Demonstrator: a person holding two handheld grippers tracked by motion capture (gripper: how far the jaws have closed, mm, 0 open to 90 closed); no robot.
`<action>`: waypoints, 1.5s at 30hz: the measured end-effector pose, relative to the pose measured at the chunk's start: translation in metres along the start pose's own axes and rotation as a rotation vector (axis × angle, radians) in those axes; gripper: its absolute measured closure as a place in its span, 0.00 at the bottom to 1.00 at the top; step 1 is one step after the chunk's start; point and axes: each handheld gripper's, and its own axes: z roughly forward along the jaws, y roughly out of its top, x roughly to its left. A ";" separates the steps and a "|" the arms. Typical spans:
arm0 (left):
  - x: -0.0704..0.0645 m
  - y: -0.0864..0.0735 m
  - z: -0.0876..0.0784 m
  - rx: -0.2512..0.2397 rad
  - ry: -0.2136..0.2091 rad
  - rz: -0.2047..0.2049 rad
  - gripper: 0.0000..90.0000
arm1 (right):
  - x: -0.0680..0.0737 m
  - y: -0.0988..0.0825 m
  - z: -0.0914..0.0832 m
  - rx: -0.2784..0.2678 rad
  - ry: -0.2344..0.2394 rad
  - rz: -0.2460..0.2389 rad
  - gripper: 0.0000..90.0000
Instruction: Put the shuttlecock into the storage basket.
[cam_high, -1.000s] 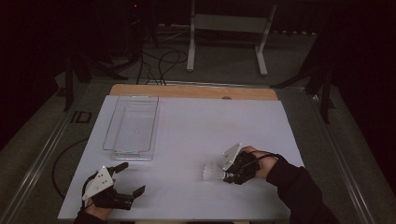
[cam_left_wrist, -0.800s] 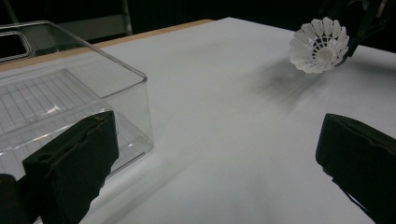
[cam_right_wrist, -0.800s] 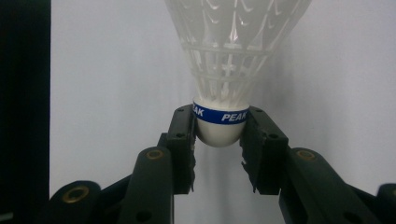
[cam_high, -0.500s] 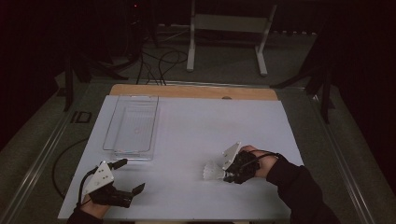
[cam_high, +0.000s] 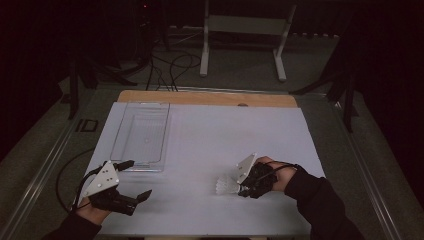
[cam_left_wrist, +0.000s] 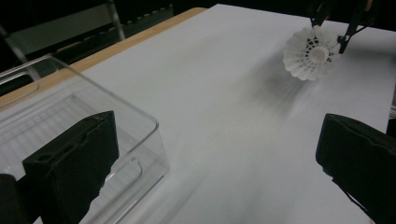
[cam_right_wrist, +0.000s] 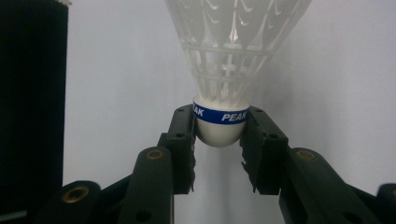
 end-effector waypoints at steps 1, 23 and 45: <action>0.000 0.003 0.001 0.007 -0.008 0.001 0.00 | 0.000 0.000 0.000 0.003 0.001 -0.002 0.73; 0.000 0.063 0.036 0.198 -0.093 0.012 0.00 | 0.002 0.003 0.001 0.000 0.019 -0.027 0.73; -0.009 0.093 0.087 0.391 -0.169 -0.017 0.00 | 0.005 0.009 0.002 -0.031 0.005 -0.064 0.73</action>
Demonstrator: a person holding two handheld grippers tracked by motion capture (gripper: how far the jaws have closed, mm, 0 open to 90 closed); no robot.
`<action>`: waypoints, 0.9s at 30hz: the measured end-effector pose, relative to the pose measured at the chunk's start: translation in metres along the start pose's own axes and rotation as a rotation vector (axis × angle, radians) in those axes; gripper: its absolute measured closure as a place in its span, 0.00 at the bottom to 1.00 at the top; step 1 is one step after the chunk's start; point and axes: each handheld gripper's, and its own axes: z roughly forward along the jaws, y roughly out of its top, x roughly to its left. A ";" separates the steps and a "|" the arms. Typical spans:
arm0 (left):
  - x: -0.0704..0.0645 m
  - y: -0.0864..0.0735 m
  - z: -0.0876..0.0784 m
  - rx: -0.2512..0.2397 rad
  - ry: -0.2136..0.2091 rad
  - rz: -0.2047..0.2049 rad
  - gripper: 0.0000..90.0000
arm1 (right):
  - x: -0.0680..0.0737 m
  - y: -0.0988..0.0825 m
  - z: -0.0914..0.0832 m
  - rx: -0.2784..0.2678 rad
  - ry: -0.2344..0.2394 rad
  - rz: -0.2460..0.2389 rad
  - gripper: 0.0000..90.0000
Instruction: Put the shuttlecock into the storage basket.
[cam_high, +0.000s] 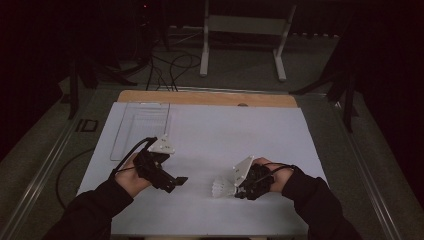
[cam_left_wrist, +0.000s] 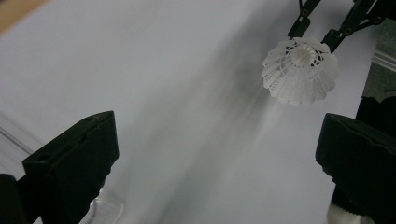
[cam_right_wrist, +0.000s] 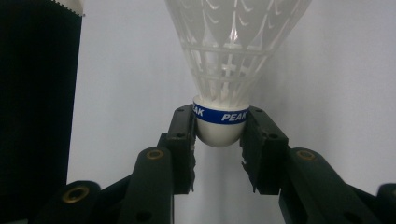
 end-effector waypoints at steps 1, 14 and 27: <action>0.000 0.000 0.000 0.000 0.000 0.000 0.00 | 0.000 0.000 0.000 0.000 0.000 0.000 0.73; -0.002 0.019 0.028 0.053 -0.094 -0.031 0.00 | 0.002 0.003 0.002 -0.009 0.004 -0.014 0.73; -0.008 0.031 0.046 0.099 -0.137 -0.017 0.01 | 0.003 0.007 0.002 -0.024 0.013 -0.023 0.73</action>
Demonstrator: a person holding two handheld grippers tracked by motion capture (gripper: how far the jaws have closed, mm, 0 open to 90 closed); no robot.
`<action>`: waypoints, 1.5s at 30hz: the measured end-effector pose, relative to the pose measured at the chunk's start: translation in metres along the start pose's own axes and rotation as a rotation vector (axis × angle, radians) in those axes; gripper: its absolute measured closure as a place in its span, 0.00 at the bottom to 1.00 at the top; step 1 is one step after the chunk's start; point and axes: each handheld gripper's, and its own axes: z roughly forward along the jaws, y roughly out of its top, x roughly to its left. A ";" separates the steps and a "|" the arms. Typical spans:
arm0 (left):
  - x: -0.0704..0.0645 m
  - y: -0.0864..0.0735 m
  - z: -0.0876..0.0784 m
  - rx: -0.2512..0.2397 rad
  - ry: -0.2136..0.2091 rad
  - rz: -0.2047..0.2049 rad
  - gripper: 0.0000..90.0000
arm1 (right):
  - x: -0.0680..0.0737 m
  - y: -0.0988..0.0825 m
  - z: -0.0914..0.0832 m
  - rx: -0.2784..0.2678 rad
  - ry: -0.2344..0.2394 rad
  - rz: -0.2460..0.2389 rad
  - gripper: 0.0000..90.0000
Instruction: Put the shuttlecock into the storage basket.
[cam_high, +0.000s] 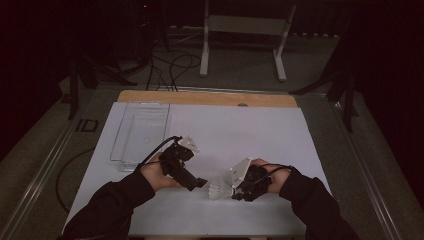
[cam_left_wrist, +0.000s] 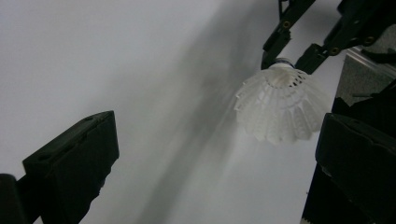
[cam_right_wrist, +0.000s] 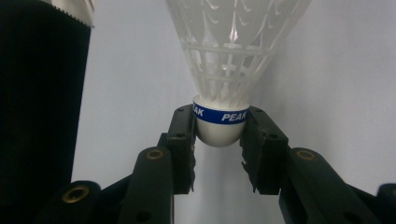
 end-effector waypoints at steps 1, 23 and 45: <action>0.000 0.001 0.002 0.004 0.000 -0.001 0.03 | 0.000 0.000 0.000 -0.002 0.001 0.002 0.73; 0.000 0.003 0.042 0.084 -0.089 0.022 0.33 | 0.002 0.006 0.000 0.000 -0.001 -0.020 0.73; -0.003 0.008 0.060 0.138 -0.225 0.052 0.69 | 0.003 0.007 0.003 0.002 0.006 -0.035 0.73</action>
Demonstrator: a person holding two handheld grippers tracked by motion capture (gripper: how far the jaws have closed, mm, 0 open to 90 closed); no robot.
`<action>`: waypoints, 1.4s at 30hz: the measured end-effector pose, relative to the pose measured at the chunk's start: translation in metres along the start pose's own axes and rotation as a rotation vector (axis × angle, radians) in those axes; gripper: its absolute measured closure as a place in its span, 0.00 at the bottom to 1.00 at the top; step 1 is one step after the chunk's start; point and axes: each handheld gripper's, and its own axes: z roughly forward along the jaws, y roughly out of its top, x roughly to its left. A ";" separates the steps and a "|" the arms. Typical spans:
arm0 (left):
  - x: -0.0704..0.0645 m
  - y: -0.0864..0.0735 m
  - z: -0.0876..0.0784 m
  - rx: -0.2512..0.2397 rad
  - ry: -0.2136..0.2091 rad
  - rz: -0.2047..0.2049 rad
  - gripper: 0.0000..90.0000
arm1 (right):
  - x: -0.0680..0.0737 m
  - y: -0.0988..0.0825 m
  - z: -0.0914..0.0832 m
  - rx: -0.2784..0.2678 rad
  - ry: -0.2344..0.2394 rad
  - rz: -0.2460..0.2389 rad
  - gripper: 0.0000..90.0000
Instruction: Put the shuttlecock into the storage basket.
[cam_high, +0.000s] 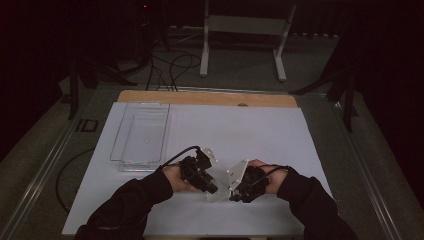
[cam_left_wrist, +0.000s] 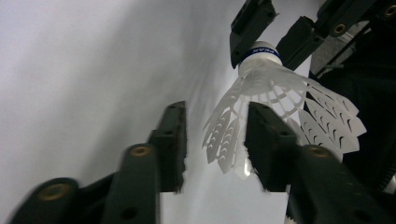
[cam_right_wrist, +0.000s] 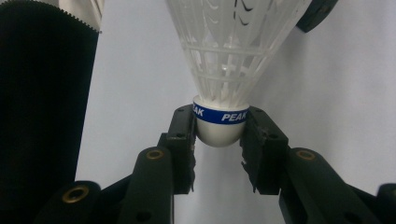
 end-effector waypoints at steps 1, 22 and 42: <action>0.000 0.000 0.000 0.003 0.001 0.003 0.69 | 0.000 0.000 0.000 0.001 0.000 0.000 0.73; 0.000 0.005 0.003 0.045 -0.026 0.010 0.91 | 0.001 0.000 0.003 0.003 0.007 -0.001 0.73; -0.002 0.007 0.001 0.062 -0.030 0.041 1.00 | 0.002 0.001 0.003 0.000 -0.004 0.010 0.73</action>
